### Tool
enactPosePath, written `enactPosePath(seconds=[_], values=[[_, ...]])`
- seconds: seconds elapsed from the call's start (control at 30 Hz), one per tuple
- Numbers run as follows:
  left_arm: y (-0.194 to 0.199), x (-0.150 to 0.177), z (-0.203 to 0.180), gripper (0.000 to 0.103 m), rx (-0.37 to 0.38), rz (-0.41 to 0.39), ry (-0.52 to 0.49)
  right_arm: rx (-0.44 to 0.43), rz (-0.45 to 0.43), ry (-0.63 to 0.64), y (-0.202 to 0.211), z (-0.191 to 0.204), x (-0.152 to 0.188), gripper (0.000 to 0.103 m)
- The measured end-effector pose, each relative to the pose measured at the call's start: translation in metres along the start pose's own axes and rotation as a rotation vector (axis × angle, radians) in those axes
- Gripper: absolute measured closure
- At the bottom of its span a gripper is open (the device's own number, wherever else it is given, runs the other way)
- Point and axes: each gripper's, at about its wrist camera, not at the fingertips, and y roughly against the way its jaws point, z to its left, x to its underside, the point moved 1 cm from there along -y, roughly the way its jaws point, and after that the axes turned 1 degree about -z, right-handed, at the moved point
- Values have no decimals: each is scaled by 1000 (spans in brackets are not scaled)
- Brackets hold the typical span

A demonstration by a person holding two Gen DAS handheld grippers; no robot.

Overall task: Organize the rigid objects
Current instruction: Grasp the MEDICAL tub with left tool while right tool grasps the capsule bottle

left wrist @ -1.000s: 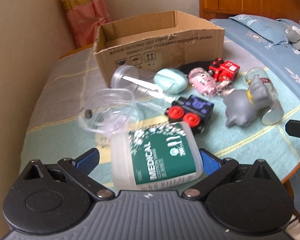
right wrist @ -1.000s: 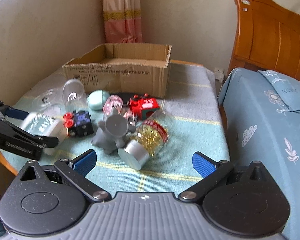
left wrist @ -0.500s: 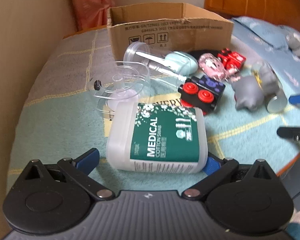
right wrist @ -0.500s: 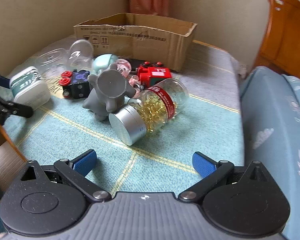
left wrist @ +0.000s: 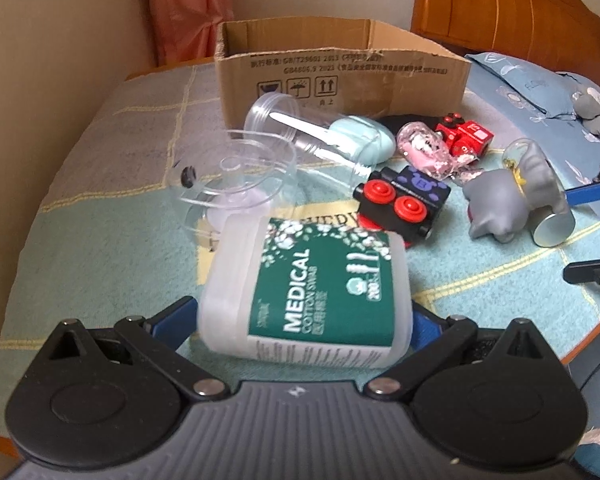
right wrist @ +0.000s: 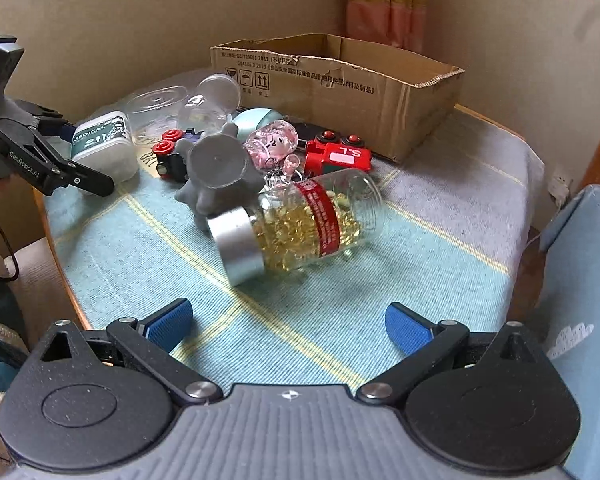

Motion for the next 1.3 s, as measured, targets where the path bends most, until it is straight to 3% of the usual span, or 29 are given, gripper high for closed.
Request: enactPosePath(seconds=[0.4,0.63,0.8,1.03,1.17,1.3], values=[[-2,-5,-10,0,1,-21,-54,-77,14,93,-11,-13,-16,0],[-1,-4,-9,1,9,-15,-56,-105,26,241,-20,-10,-35,0],[4,-4,-13,3,12,-15,-89,-123,37,280,-28,-8,-44,0],[13,-6,-14,4,3,-47,-103,-103,60,260,-25,-2,-48,4],[12,-6,-12,20,-16,-42,-108,-45,106,231,-19,2,-46,4],[13,-7,-7,20,2,-32,-84,-12,121,213,-6,6,-43,5]])
